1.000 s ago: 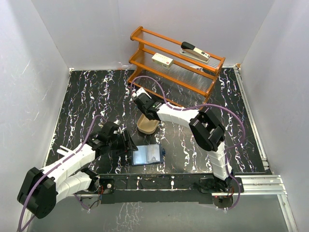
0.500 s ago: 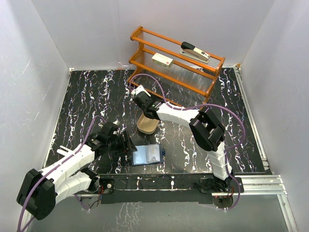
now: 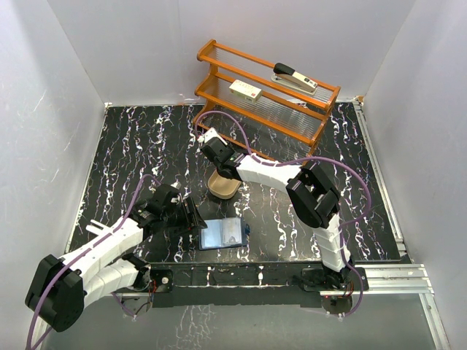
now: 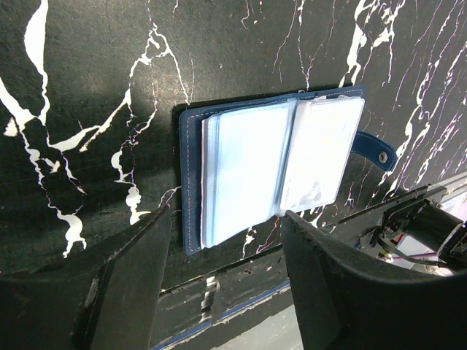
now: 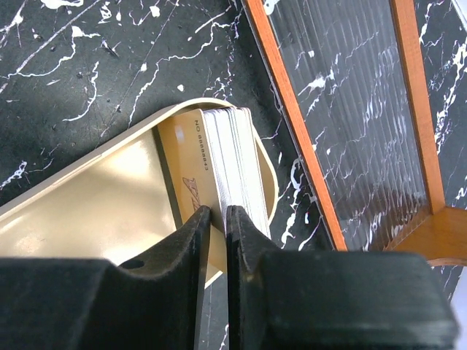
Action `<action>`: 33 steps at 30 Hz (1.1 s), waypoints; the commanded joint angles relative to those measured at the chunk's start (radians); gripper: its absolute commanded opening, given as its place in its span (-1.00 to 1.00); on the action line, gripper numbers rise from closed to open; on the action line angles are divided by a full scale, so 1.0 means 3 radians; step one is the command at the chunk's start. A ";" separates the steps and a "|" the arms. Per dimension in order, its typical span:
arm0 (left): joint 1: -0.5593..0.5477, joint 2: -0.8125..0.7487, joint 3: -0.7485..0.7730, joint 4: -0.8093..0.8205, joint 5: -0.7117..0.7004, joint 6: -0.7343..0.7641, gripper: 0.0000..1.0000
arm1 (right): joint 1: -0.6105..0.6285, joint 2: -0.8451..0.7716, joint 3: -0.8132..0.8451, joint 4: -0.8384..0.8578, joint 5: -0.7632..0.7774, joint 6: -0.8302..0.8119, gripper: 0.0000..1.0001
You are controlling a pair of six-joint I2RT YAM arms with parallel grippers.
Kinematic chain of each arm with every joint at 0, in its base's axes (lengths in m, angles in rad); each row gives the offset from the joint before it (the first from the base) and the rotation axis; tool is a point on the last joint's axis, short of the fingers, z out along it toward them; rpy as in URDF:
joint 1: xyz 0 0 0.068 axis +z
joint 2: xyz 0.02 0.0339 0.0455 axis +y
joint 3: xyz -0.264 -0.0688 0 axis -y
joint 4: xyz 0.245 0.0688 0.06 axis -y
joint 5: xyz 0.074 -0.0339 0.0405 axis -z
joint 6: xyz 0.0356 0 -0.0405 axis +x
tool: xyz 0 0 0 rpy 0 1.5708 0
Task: Put the credit cards into the card holder
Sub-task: Pick up the credit card from the storage box, then insert the credit card into the card holder.
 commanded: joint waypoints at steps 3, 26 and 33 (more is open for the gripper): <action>0.0009 -0.0057 0.0042 -0.0065 0.0045 -0.0023 0.21 | -0.0035 -0.0093 0.0198 0.0080 0.0052 0.0025 -0.80; 0.0007 -0.0172 -0.0025 -0.0200 0.0037 -0.0131 0.08 | -0.0008 -0.1103 -0.0194 -0.0487 -0.1054 0.1069 -1.00; 0.0010 -0.0146 -0.0105 -0.0120 0.0112 -0.0155 -0.26 | 0.0031 -0.1805 -0.0921 -0.0352 -0.1828 0.1891 -1.00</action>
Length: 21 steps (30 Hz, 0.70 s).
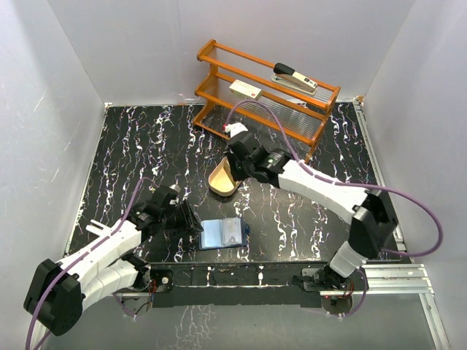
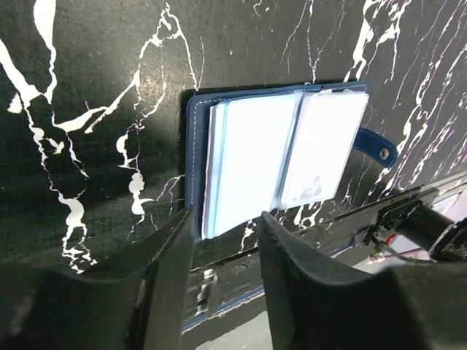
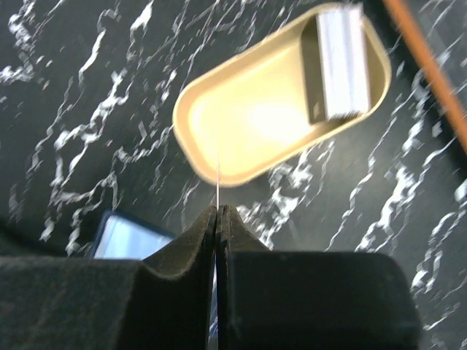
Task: Put the credit cards into the card holder
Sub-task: Insert the credit card into the card holder.
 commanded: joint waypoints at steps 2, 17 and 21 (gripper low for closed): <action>0.0008 -0.0037 -0.0110 0.0044 0.0122 -0.0041 -0.50 | 0.0069 -0.0540 -0.0550 0.0203 -0.0598 0.0762 -1.00; 0.0009 0.0069 -0.0380 0.0391 0.0254 -0.0126 -1.00 | 0.0393 -0.1055 -0.1802 0.1087 -0.0950 0.1807 -1.00; 0.0009 0.0130 -0.0430 0.0428 0.0258 -0.0152 -0.99 | 0.0409 -0.1017 -0.1935 0.1230 -0.0983 0.1859 -1.00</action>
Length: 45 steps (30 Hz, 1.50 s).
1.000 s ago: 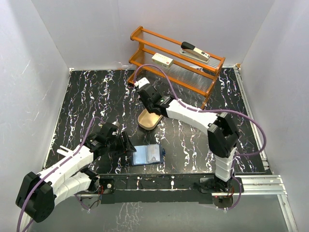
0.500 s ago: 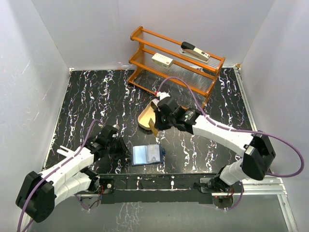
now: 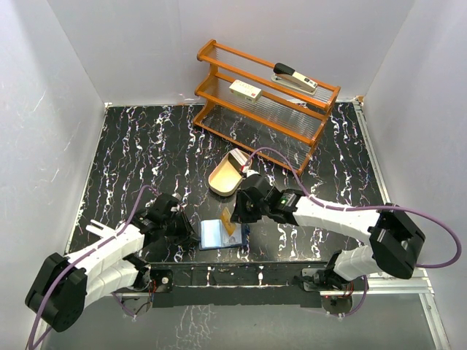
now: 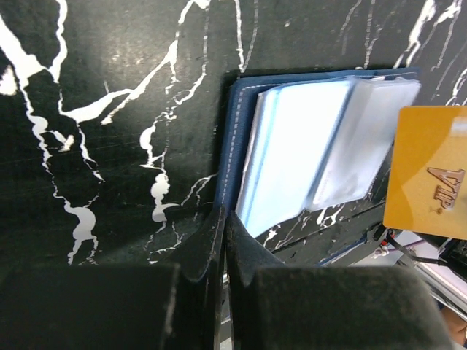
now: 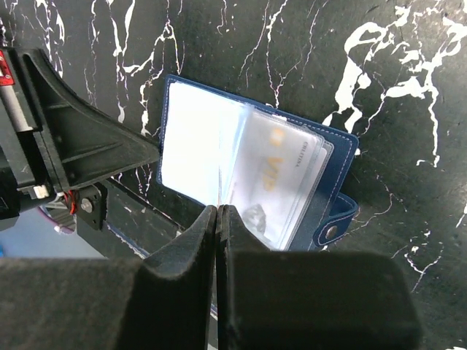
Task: Put the credit cards into the card holder
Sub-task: Insert the credit card into the card holder.
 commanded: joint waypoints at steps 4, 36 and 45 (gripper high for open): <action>0.0009 0.0089 -0.0058 0.0006 0.0080 -0.0036 -0.99 | 0.0032 -0.0027 -0.0146 0.0527 -0.0103 0.0182 -1.00; 0.0010 0.0206 -0.0144 0.0002 0.0066 -0.0051 -0.95 | 0.0032 -0.0061 -0.0691 0.0868 0.0125 0.0414 -1.00; 0.0010 0.0187 -0.0148 -0.0009 0.0061 -0.0067 -0.94 | 0.0033 -0.0086 -0.0788 0.0957 0.0110 0.0430 -0.99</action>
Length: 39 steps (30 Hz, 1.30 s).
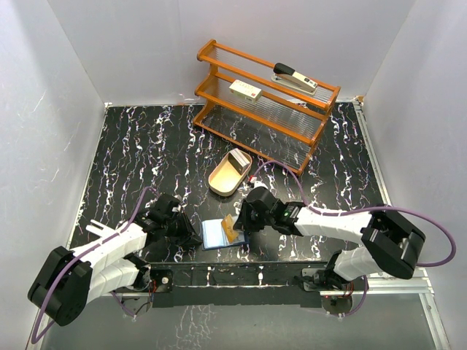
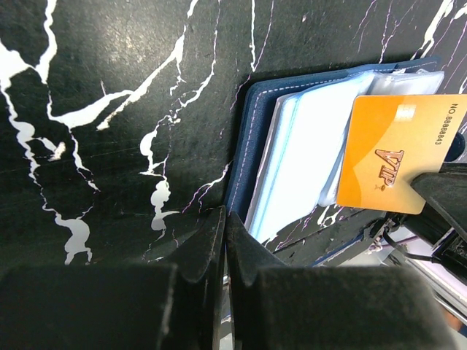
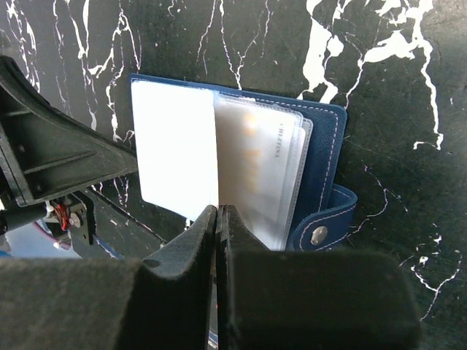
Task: Put the credit cards into the card holder
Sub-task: Insert the credit card into the card holder.
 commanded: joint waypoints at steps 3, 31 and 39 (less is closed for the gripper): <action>0.0008 -0.0010 -0.0054 -0.0190 -0.0040 0.0007 -0.94 | 0.0011 -0.0022 -0.0136 0.0309 -0.0029 0.0031 -0.97; 0.0010 0.0000 -0.0063 -0.0206 -0.0045 -0.0008 -0.93 | 0.0011 0.0359 -0.0132 0.0545 -0.0122 0.0023 -0.81; 0.0005 -0.0011 -0.0060 -0.0226 -0.0045 -0.0011 -0.92 | 0.0011 0.0362 -0.0100 0.0560 -0.0096 0.0066 -0.81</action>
